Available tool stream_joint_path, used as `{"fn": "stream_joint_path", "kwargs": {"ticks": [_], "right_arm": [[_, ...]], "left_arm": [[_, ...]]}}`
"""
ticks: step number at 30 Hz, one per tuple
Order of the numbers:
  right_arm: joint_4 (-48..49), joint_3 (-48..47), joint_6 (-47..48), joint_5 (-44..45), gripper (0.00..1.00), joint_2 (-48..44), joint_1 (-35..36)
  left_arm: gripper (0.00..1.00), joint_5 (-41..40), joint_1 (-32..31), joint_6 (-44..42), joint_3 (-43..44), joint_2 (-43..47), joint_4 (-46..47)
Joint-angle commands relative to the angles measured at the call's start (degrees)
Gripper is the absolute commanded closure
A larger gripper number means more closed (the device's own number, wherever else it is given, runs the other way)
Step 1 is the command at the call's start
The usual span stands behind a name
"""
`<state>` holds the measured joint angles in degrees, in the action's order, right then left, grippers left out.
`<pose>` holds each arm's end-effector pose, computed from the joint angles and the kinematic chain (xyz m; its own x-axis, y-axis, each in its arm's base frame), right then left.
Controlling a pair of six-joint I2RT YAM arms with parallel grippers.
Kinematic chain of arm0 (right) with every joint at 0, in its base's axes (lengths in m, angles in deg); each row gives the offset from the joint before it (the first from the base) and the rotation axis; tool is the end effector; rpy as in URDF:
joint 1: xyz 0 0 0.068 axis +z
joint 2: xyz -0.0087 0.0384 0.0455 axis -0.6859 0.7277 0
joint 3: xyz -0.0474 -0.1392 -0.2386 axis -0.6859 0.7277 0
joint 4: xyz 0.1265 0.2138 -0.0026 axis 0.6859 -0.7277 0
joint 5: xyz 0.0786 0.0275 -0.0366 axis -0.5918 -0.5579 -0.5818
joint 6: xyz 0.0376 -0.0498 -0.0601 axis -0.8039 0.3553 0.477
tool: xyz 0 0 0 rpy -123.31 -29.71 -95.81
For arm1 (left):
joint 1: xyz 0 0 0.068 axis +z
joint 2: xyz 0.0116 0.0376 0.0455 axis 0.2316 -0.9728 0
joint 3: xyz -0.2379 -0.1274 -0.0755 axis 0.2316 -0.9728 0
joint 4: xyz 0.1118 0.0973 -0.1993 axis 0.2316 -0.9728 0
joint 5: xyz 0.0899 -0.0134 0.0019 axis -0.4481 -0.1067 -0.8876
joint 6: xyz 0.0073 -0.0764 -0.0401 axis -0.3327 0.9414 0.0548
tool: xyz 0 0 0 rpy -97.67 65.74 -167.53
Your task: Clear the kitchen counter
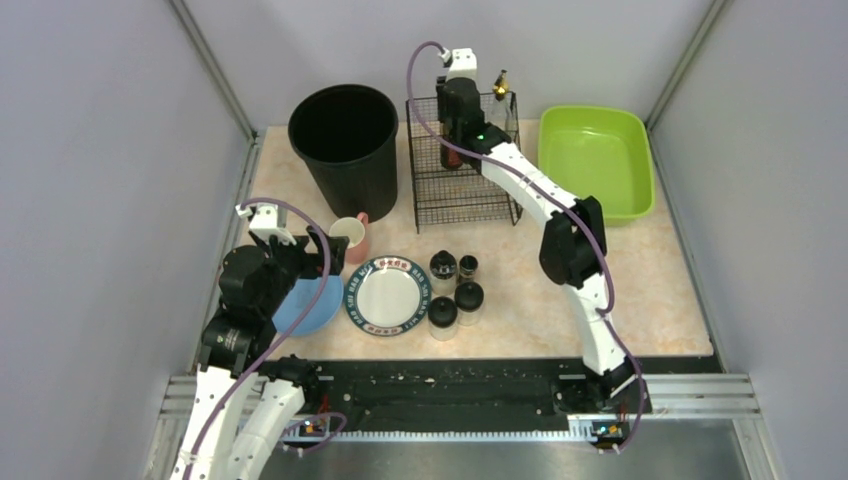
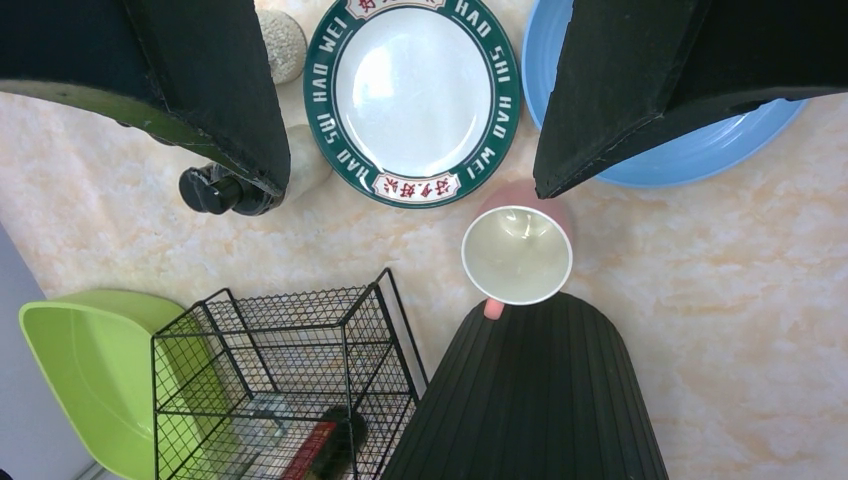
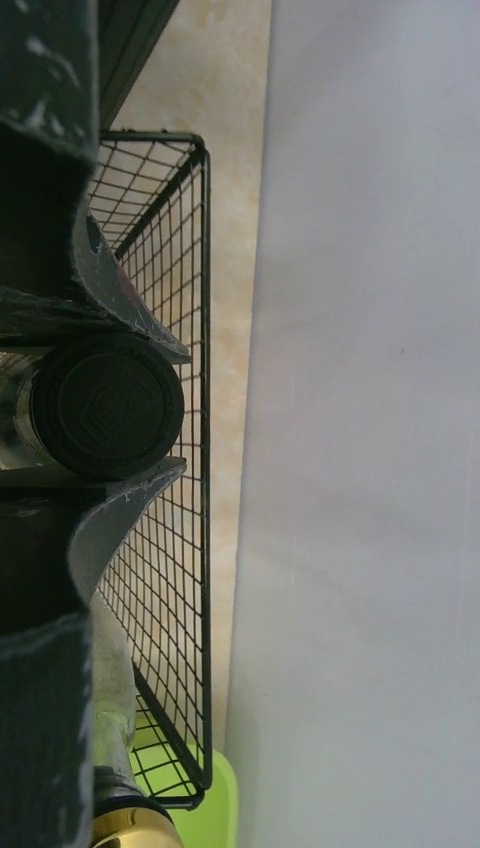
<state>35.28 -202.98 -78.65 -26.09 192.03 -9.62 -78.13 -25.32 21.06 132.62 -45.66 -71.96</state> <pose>0.4958 0.2873 0.3424 -0.1236 -0.0292 -0.9919 -0.0970 0.9951 -0.0172 0.1320 -0.0348 0.3356 -0.2893 -0.2513 -0.9237 0.2111 0.9244 -0.3176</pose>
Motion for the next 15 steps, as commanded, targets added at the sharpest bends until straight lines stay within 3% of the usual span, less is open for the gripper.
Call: {"fn": "stream_joint_path", "kwargs": {"ticks": [1,2,7,15], "right_arm": [[3.4,-3.9,-6.9,0.4,1.00,-0.5,-2.4],[2.5,-3.9,-7.2,0.2,1.00,-0.3,-2.6],[1.2,-3.6,-6.9,0.4,0.62,0.1,-2.8],[1.3,-2.0,-5.3,-1.1,0.46,-2.8,-2.5]], "left_arm": [[0.04,-0.1,-0.2,-0.6,-0.1,-0.3,1.8],[0.04,-0.1,-0.2,-0.6,-0.1,-0.3,1.8],[0.04,0.0,-0.2,-0.6,-0.1,-0.5,1.8],[0.04,-0.1,-0.2,-0.6,-0.1,-0.3,1.7]]}}
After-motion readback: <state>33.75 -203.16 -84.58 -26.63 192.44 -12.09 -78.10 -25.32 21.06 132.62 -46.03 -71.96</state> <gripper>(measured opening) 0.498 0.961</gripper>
